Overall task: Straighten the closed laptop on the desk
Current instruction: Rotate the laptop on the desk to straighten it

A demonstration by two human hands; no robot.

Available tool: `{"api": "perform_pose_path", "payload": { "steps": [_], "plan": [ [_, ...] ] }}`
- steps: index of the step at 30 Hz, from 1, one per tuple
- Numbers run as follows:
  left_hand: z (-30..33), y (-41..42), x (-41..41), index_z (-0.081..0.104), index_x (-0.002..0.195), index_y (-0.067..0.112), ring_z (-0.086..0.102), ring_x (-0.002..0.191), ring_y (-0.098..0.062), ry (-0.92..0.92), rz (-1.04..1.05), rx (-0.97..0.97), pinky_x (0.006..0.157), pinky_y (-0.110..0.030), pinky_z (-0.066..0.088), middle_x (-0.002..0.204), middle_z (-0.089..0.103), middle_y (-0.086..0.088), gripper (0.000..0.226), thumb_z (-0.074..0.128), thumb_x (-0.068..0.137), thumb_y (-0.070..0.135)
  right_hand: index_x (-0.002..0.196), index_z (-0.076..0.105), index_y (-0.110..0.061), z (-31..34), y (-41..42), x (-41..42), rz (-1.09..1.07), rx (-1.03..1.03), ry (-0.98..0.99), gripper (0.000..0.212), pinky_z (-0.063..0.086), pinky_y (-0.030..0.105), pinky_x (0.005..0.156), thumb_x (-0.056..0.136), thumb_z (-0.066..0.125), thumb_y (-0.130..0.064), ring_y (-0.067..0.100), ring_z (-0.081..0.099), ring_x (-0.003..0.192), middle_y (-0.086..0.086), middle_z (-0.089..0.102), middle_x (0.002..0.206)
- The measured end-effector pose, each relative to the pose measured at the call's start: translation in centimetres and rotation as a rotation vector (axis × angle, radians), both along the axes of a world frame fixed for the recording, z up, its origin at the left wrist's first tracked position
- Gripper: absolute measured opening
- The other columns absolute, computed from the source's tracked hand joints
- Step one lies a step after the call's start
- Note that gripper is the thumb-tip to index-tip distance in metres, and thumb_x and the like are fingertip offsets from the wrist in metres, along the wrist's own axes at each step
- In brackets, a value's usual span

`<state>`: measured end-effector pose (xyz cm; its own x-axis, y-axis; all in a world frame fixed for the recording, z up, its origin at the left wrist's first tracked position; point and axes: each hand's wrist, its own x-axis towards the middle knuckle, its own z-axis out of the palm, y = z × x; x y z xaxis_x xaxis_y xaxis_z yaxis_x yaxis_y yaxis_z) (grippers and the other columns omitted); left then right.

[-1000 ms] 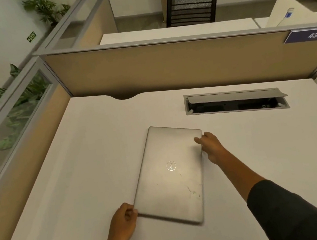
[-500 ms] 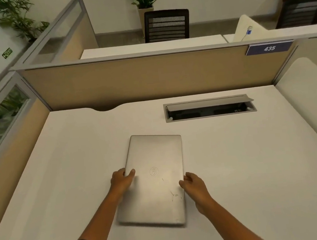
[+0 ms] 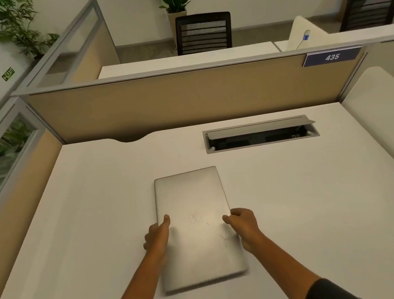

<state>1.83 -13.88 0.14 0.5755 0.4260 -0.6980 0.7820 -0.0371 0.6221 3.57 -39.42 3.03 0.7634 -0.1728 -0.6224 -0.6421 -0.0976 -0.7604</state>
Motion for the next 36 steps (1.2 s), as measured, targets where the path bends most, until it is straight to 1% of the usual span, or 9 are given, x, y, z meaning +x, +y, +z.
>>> {"api": "perform_pose_path", "payload": {
  "steps": [3, 4, 5, 9, 14, 20, 25, 34, 36],
  "plan": [
    [-0.5, -0.9, -1.6, 0.058, 0.153, 0.015, 0.059, 0.140, -0.041, -0.036, 0.146, -0.168, 0.119, -0.056, 0.050, 0.154, 0.062, -0.014, 0.108, 0.059, 0.071, 0.085, 0.092, 0.073, 0.006, 0.1, -0.3, 2.3, 0.023, -0.083, -0.058, 0.021, 0.028, 0.054, 0.107, 0.074, 0.071, -0.007, 0.032, 0.042, 0.127, 0.030, 0.057, 0.123],
    [0.1, -1.9, -2.3, 0.063, 0.147, 0.014, 0.067, 0.130, -0.039, -0.051, 0.219, -0.236, 0.107, -0.051, 0.058, 0.144, 0.069, -0.014, 0.093, 0.062, 0.080, 0.079, 0.066, 0.060, -0.006, 0.1, -0.3, 3.1, 0.069, -0.123, -0.063, 0.010, 0.022, 0.036, 0.074, 0.070, 0.068, -0.007, 0.016, 0.030, 0.100, -0.007, 0.034, 0.096],
    [0.8, -3.0, -3.0, 0.067, 0.139, 0.012, 0.072, 0.119, -0.038, -0.069, 0.276, -0.304, 0.093, -0.044, 0.061, 0.135, 0.074, -0.014, 0.073, 0.063, 0.094, 0.069, 0.059, 0.039, -0.015, -0.5, -0.2, 4.1, 0.111, -0.119, -0.082, 0.029, 0.019, 0.039, 0.073, 0.068, 0.065, -0.007, 0.018, 0.027, 0.083, 0.008, 0.031, 0.062],
    [3.3, -6.7, -4.9, 0.070, 0.110, 0.014, 0.073, 0.096, -0.030, -0.104, 0.389, -0.451, 0.073, -0.037, 0.054, 0.109, 0.078, -0.012, 0.034, 0.057, 0.110, 0.046, 0.063, 0.022, -0.023, -0.1, -0.3, 7.0, 0.211, -0.226, -0.148, 0.042, 0.012, 0.030, 0.051, 0.068, 0.059, -0.004, 0.018, 0.017, 0.062, -0.003, 0.017, 0.062],
    [3.9, -10.4, -6.0, 0.068, 0.105, 0.016, 0.070, 0.097, -0.028, -0.096, 0.460, -0.529, 0.091, -0.046, 0.057, 0.107, 0.075, -0.011, 0.038, 0.053, 0.111, 0.050, 0.062, 0.045, -0.010, -1.6, -0.4, 10.4, 0.408, -0.488, -0.180, 0.020, 0.030, 0.028, 0.051, 0.066, 0.061, -0.022, 0.024, 0.044, 0.057, 0.007, 0.045, 0.066],
    [4.2, -10.0, -6.1, 0.070, 0.107, 0.015, 0.071, 0.098, -0.027, -0.112, 0.382, -0.487, 0.091, -0.047, 0.060, 0.107, 0.075, -0.011, 0.042, 0.050, 0.112, 0.052, 0.099, 0.067, -0.004, -2.0, -1.0, 10.6, 0.567, -0.599, -0.216, 0.026, 0.040, 0.029, 0.072, 0.083, 0.067, -0.024, 0.028, 0.057, 0.098, 0.008, 0.055, 0.105],
    [2.5, -6.8, -5.0, 0.071, 0.113, 0.012, 0.070, 0.104, -0.024, -0.124, 0.258, -0.369, 0.097, -0.043, 0.058, 0.118, 0.075, -0.011, 0.037, 0.053, 0.113, 0.045, 0.143, 0.051, -0.009, -2.9, -1.9, 7.2, 0.643, -0.740, -0.288, 0.057, 0.044, 0.040, 0.099, 0.094, 0.062, -0.036, 0.032, 0.046, 0.127, 0.011, 0.051, 0.134],
    [-0.5, 2.0, 2.8, 0.062, 0.140, -0.005, 0.066, 0.097, -0.030, -0.167, 0.155, -0.029, 0.095, -0.042, 0.055, 0.126, 0.066, -0.025, 0.053, 0.067, 0.106, 0.036, 0.123, 0.062, -0.013, -3.6, -6.2, 1.2, 0.469, -1.016, -0.256, 0.057, 0.045, 0.041, 0.082, 0.091, 0.056, -0.059, 0.031, 0.054, 0.106, 0.007, 0.059, 0.117],
    [-1.3, 3.6, 4.3, 0.059, 0.142, -0.007, 0.066, 0.126, -0.045, -0.134, 0.084, 0.007, 0.114, -0.051, 0.053, 0.148, 0.061, -0.032, 0.068, 0.071, 0.099, 0.045, 0.119, 0.064, -0.010, -3.6, -7.2, 0.2, 0.404, -1.007, -0.188, 0.059, 0.045, 0.040, 0.080, 0.090, 0.058, -0.061, 0.032, 0.053, 0.106, 0.009, 0.057, 0.115]
  ]
}}
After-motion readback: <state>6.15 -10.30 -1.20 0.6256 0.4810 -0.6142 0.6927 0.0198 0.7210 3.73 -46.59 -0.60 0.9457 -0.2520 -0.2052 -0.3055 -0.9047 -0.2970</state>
